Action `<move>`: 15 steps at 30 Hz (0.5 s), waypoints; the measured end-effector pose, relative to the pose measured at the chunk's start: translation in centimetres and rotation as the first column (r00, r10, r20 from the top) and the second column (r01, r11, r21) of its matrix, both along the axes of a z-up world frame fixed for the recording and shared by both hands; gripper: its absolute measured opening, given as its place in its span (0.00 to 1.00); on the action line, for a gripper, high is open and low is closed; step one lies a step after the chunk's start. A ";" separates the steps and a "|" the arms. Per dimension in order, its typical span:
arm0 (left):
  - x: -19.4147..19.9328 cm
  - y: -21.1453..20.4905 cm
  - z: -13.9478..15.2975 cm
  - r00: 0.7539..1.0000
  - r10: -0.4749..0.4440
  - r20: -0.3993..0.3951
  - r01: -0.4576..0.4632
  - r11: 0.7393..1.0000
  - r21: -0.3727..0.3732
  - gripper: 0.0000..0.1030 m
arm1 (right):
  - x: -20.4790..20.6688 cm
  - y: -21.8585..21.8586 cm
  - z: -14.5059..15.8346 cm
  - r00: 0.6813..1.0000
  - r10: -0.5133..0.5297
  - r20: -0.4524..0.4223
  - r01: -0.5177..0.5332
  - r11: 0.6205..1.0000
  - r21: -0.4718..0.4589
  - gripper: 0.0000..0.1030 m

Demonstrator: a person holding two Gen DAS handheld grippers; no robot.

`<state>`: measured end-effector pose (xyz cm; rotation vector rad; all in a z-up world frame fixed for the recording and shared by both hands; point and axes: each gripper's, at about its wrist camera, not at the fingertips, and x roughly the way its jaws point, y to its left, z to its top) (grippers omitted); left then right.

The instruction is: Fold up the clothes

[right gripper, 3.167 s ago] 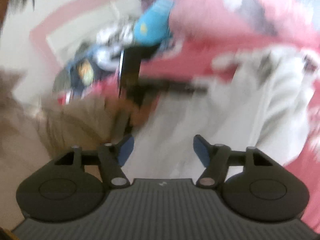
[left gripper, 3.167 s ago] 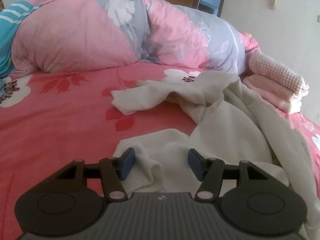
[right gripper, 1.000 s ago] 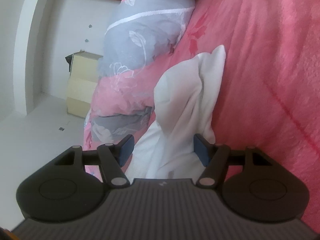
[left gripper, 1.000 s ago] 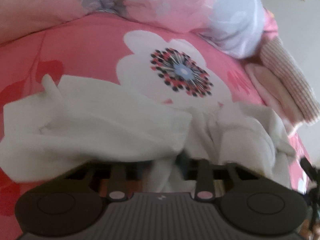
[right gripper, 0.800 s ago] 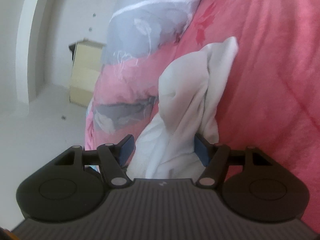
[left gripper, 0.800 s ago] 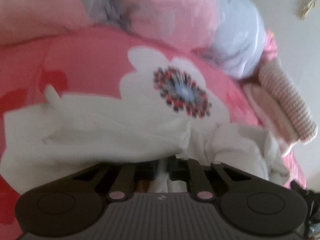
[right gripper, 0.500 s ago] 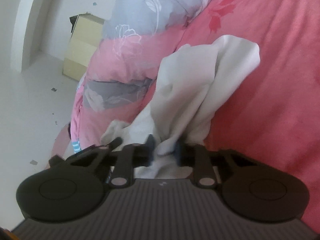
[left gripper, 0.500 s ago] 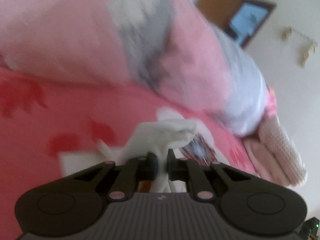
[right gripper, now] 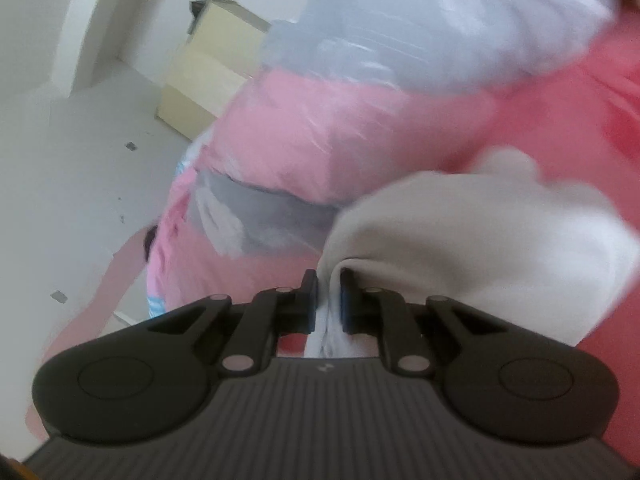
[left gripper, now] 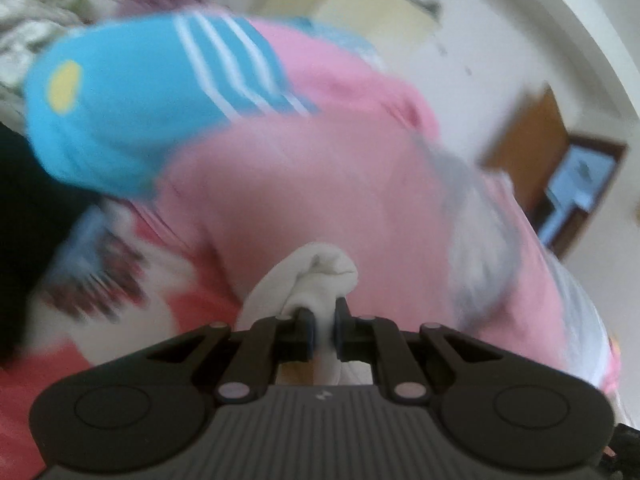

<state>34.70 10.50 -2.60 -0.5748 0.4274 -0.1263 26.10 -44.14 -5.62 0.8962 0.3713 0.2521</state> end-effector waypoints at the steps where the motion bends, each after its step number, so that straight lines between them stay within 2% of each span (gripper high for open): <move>1: 0.2 1.5 0.2 0.999 0.036 0.009 -0.036 0.999 -0.012 0.10 | 1.5 0.3 0.7 1.000 0.001 0.016 -0.001 1.000 -0.004 0.09; 4: 1.1 4.7 -0.2 0.994 0.105 0.015 -0.105 0.994 -0.019 0.10 | 5.0 1.2 1.8 0.998 -0.009 0.062 0.011 1.000 -0.025 0.09; 6: 2.1 5.7 -1.5 0.994 0.101 -0.040 -0.101 0.995 -0.007 0.12 | 7.0 1.8 1.8 0.996 -0.026 0.082 0.030 0.998 -0.049 0.09; 8: 2.8 6.2 -3.3 0.991 0.092 -0.096 -0.093 0.996 -0.007 0.16 | 8.8 2.0 0.3 0.998 -0.053 0.035 0.054 0.997 -0.046 0.10; 12: 2.8 7.0 -5.9 0.986 0.080 -0.144 -0.083 0.996 -0.014 0.44 | 9.9 1.5 -3.9 0.987 -0.076 -0.140 0.076 0.997 -0.009 0.16; 13: 2.6 6.9 -6.0 0.986 0.073 -0.148 -0.075 0.997 -0.011 0.50 | 9.7 1.1 -4.6 0.984 -0.070 -0.162 0.071 0.997 0.005 0.19; 14: 2.3 6.8 -6.0 0.986 0.065 -0.153 -0.067 0.998 -0.006 0.52 | 9.1 0.8 -4.9 0.982 -0.067 -0.174 0.070 0.998 0.008 0.22; 15: 2.0 6.6 -5.8 0.987 0.057 -0.152 -0.057 0.998 0.006 0.55 | 8.4 0.4 -5.1 0.981 -0.066 -0.185 0.069 0.998 0.008 0.30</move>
